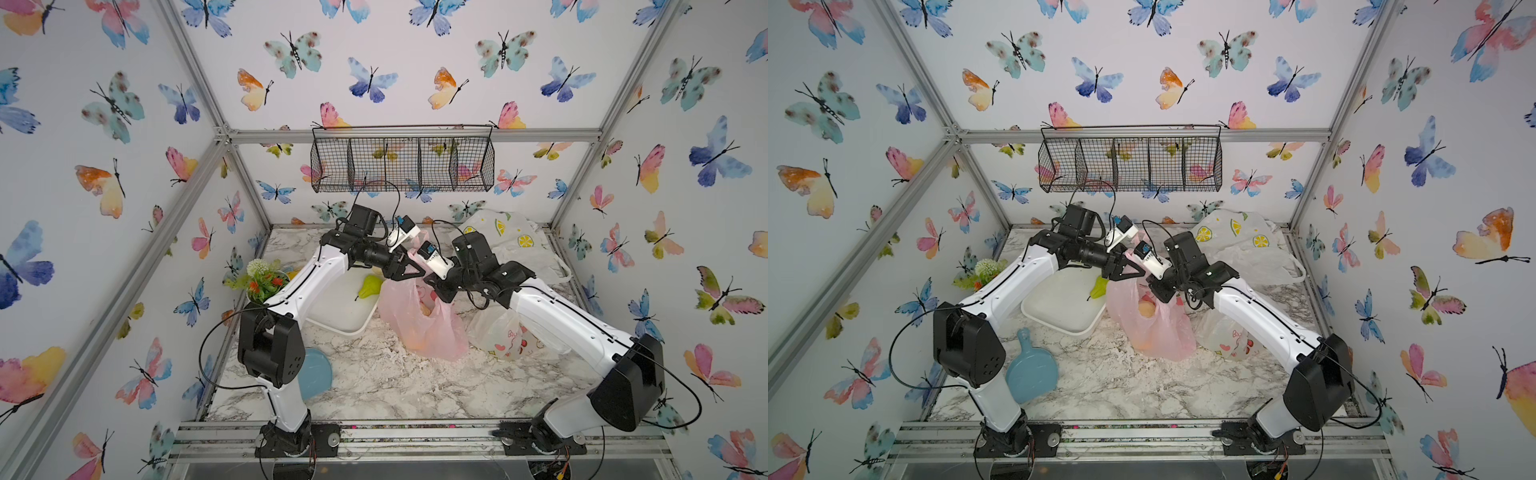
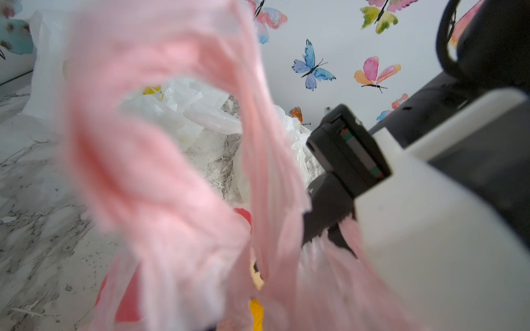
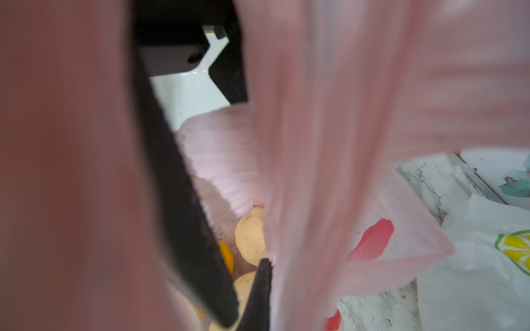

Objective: Place the pears into plastic bags & tie knots
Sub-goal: Tie the plastic bag at the center of the board.

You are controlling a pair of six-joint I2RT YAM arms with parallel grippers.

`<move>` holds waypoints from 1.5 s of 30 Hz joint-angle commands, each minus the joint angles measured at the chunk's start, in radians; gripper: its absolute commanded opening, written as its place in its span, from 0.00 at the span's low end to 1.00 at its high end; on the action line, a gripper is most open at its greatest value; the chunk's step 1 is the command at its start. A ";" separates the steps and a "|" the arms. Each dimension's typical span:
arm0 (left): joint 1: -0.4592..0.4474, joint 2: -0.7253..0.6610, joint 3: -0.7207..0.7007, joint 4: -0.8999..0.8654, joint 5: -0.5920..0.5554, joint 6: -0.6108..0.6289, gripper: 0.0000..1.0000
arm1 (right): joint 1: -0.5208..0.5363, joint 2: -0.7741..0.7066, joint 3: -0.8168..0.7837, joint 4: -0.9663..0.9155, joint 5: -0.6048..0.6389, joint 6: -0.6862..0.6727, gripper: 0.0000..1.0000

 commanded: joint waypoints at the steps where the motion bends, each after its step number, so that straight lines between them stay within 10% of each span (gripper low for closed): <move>1: -0.003 -0.040 -0.007 0.092 0.061 -0.061 0.52 | 0.005 0.003 0.019 -0.023 -0.034 -0.006 0.07; 12: -0.006 -0.071 -0.074 0.209 0.077 -0.121 0.00 | 0.004 -0.017 0.029 -0.015 -0.047 0.044 0.24; 15: 0.011 -0.088 -0.104 0.225 0.069 -0.131 0.00 | 0.000 -0.061 0.030 -0.032 -0.044 0.080 0.53; 18: 0.022 -0.102 -0.124 0.240 0.056 -0.147 0.00 | -0.018 -0.115 0.004 -0.025 -0.089 0.114 0.61; 27: 0.025 -0.115 -0.131 0.242 0.037 -0.153 0.00 | -0.027 -0.125 0.012 -0.071 -0.076 0.126 0.61; 36: 0.039 -0.103 -0.121 0.282 -0.040 -0.231 0.00 | -0.034 -0.136 0.130 -0.092 -0.234 0.199 0.82; 45: 0.050 -0.106 -0.116 0.250 -0.035 -0.211 0.00 | -0.039 -0.132 0.118 -0.161 -0.085 0.156 0.69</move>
